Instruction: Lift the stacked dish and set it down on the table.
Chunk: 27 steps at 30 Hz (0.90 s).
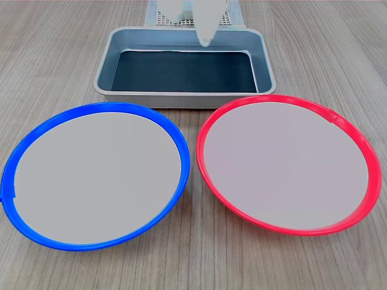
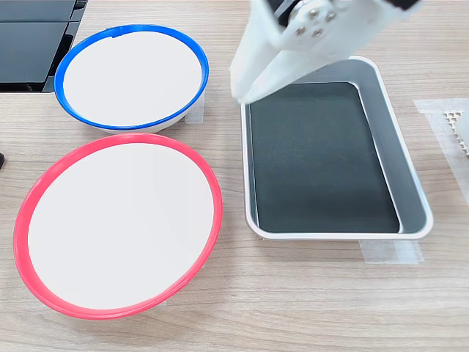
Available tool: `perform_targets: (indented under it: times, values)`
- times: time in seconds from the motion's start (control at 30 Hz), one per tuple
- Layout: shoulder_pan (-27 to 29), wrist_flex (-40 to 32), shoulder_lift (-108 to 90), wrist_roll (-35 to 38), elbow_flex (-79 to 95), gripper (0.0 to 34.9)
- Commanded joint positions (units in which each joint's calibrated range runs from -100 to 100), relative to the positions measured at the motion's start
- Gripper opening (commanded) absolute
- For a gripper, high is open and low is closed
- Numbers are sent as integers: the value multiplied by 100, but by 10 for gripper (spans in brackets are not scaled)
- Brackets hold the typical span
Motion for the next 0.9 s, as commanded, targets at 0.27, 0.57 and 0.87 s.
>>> perform_targets:
  times: [0.27, 0.57, 0.87]
  values:
    - [903, -1139, -5600, -591, 4789, 0]
    - [799, 231, -6726, -703, 5490, 0]
    - [743, 264, -6726, -708, 5490, 3]
